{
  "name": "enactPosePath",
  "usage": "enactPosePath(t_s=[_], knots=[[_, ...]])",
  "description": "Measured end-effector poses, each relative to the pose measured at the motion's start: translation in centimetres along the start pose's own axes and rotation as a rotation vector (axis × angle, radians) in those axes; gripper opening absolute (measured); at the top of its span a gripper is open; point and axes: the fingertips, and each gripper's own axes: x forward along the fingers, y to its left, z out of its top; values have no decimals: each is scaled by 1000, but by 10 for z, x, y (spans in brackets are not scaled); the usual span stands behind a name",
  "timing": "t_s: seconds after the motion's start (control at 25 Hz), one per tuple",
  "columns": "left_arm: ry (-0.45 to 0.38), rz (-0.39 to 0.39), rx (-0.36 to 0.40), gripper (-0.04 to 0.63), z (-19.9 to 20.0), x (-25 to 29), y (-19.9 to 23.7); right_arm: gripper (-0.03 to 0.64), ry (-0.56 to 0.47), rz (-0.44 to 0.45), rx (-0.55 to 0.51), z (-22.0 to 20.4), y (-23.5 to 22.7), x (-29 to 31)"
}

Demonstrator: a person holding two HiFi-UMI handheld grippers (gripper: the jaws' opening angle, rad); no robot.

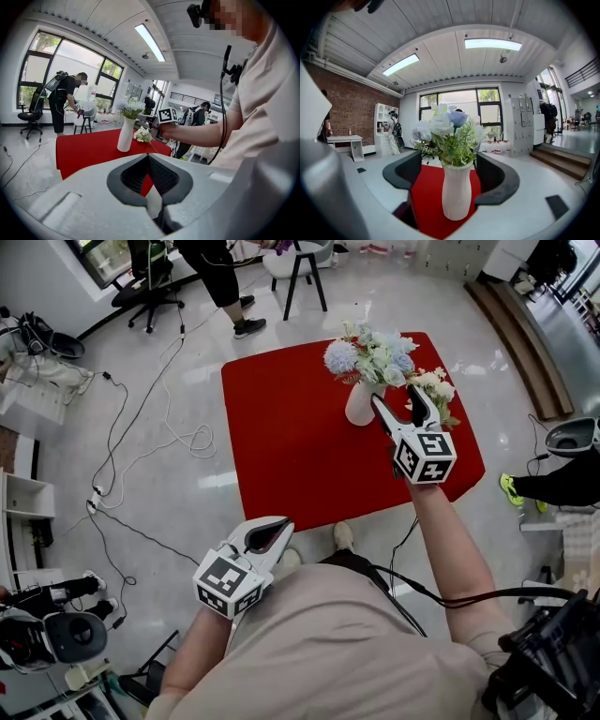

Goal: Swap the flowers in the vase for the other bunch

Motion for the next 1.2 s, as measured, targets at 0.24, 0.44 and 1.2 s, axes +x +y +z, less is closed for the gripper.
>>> enactPosePath(t_s=[0.24,0.44,1.2], knots=[[-14,-59,5,8,-2,-8,-6,360,41,-49,12,-16,4,-31],[-25,-106,-5,8,-3,-16,-9,349,96,-62,12,-44,24,-64],[-49,-227,57,8,-15,-40,-25,15,253,25,51,-107,156,-187]])
